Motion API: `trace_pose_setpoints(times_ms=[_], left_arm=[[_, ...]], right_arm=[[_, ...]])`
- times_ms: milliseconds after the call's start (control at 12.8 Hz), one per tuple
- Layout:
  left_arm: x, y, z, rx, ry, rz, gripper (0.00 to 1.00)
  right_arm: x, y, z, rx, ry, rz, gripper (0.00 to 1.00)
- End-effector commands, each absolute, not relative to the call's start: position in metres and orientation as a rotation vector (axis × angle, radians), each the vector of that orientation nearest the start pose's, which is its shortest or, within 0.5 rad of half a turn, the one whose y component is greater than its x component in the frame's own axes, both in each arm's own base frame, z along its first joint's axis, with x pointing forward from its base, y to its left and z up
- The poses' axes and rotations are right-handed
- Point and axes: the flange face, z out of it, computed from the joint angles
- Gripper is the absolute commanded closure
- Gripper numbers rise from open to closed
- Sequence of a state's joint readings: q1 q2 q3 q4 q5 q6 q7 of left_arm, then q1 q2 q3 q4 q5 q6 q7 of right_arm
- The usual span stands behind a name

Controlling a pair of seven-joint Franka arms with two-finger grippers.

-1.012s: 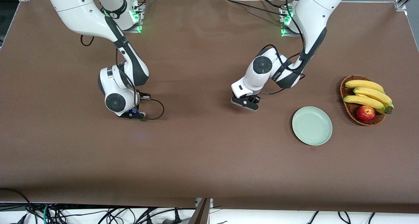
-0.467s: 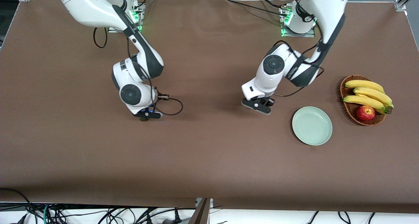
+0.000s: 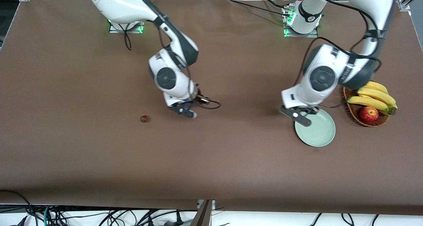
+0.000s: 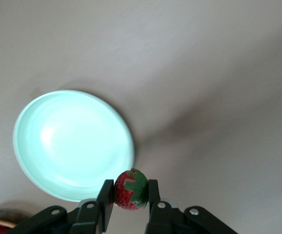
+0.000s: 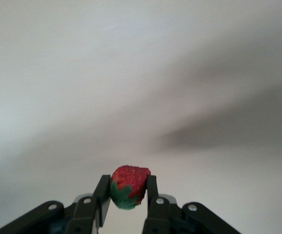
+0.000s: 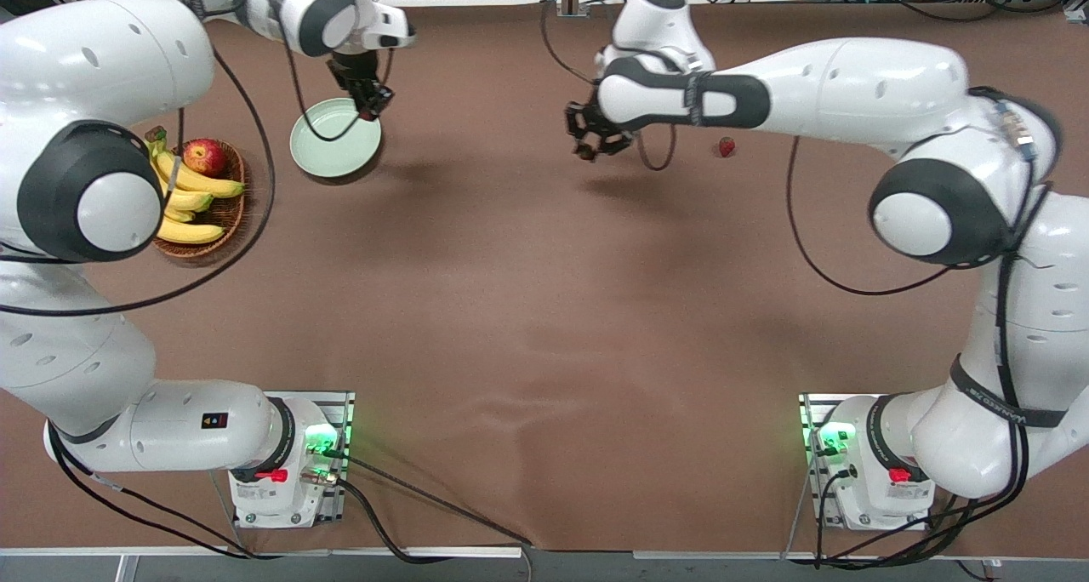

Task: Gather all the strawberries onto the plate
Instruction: 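Carry the strawberry onto the plate with the left gripper while the right lifts another, then release the second strawberry on the table with the right gripper while the left opens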

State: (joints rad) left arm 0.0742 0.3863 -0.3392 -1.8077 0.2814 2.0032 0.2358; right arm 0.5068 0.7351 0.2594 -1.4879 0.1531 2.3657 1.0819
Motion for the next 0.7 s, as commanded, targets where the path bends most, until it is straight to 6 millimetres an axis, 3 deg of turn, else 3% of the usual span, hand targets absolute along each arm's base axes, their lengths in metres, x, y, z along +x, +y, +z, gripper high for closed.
trace_pose_setpoints(times_ms=[0,78,234,389,467,545,623], left_arm=[[0.630,-0.087,0.295,-2.869,1.042,0.299,1.00],[0.636,-0.063,0.275,-2.898,1.033,0.285,1.00],[0.642,-0.050,0.252,-2.886,1.139,0.249,1.00],[0.646,-0.032,0.232,-2.897,1.174,0.212,0.98],[0.647,-0.031,0.227,-2.898,1.193,0.195,0.94],[0.648,-0.031,0.223,-2.908,1.189,0.191,0.84],[0.648,-0.032,0.224,-2.909,1.188,0.188,0.46]], right_arm=[[0.548,0.547,0.243,-2.523,0.864,0.087,0.88],[0.541,0.563,0.229,-2.456,0.888,0.055,0.88],[0.528,0.587,0.203,-2.389,0.866,0.016,0.88],[0.521,0.602,0.190,-2.374,0.848,0.013,0.87],[0.520,0.603,0.191,-2.374,0.844,0.012,0.58],[0.522,0.603,0.197,-2.383,0.820,-0.005,0.01],[0.527,0.601,0.212,-2.388,0.793,-0.034,0.00]])
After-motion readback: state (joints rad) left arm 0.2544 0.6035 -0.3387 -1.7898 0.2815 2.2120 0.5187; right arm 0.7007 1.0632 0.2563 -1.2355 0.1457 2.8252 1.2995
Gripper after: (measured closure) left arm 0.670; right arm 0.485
